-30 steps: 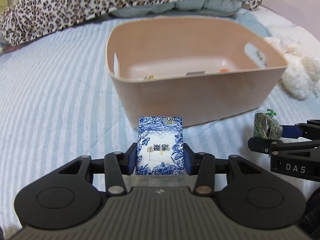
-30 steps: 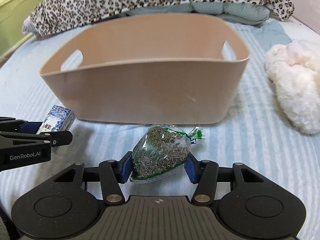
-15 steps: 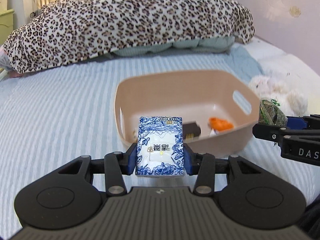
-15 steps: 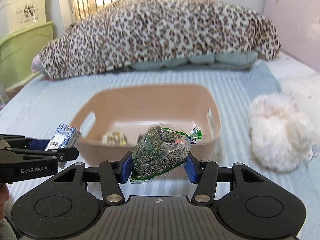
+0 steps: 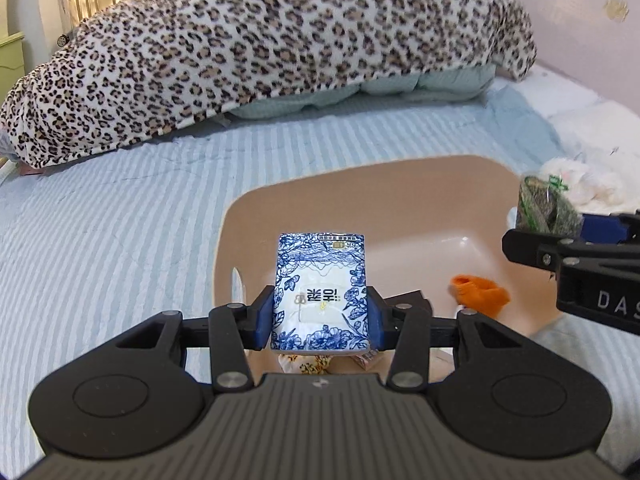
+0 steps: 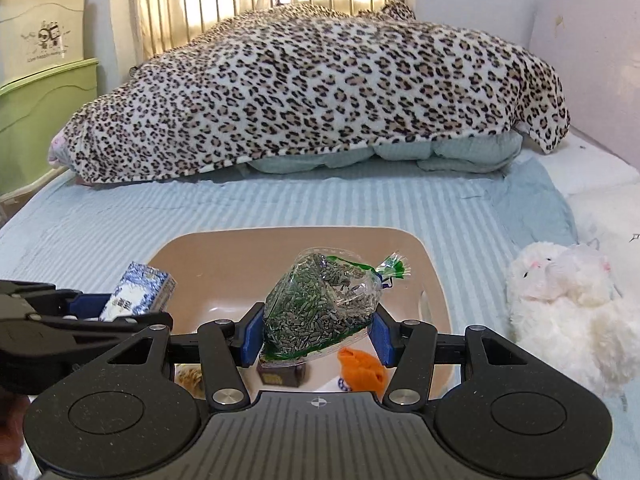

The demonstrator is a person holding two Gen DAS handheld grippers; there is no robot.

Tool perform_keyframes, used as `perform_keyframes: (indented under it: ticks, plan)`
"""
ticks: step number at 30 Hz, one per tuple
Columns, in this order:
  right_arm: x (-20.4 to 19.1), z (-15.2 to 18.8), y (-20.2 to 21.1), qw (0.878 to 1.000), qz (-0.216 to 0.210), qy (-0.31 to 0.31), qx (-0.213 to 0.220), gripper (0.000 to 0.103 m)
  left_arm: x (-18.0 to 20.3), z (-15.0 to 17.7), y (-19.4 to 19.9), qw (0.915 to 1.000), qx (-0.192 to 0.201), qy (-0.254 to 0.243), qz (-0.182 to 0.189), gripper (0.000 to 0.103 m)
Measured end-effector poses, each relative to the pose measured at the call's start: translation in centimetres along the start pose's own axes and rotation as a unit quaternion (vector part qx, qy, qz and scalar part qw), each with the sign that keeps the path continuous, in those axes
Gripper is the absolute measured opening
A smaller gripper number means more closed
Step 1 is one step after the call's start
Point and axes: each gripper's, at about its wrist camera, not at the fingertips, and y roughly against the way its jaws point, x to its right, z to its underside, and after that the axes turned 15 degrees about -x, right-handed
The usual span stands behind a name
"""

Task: Organize objects
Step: 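Carry blue-and-white box and green tea bag into the basket and open both tools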

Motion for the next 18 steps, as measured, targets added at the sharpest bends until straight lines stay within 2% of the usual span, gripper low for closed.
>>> perform_keyframes:
  ticks: [9, 13, 16, 17, 18]
  plan:
    - [0.6, -0.9, -5.8, 0.998, 0.013, -0.006, -0.065, 0.051, 0.9, -1.5, -5.8, 0.9968, -0.073, -0.002, -0.031, 0.047]
    - [0.7, -0.4, -7.7, 0.995, 0.024, -0.002, -0.092, 0.051, 0.8, -1.4, -7.1, 0.9948, -0.098, 0.001, -0.027, 0.048]
    - [0.8, 0.0, -8.2, 0.995, 0.025, 0.002, -0.095, 0.051, 0.5, -1.3, -6.9, 0.9944, -0.105, 0.006, -0.011, 0.048]
    - [0.7, 0.1, -8.1, 0.995, 0.025, 0.003, -0.094, 0.056, 0.5, -1.2, -6.6, 0.9948, -0.102, 0.007, -0.010, 0.049]
    - [0.7, 0.2, -8.1, 0.996, 0.023, 0.005, -0.088, 0.060, 0.6, -1.2, -6.2, 0.9952, -0.097, 0.004, -0.009, 0.054]
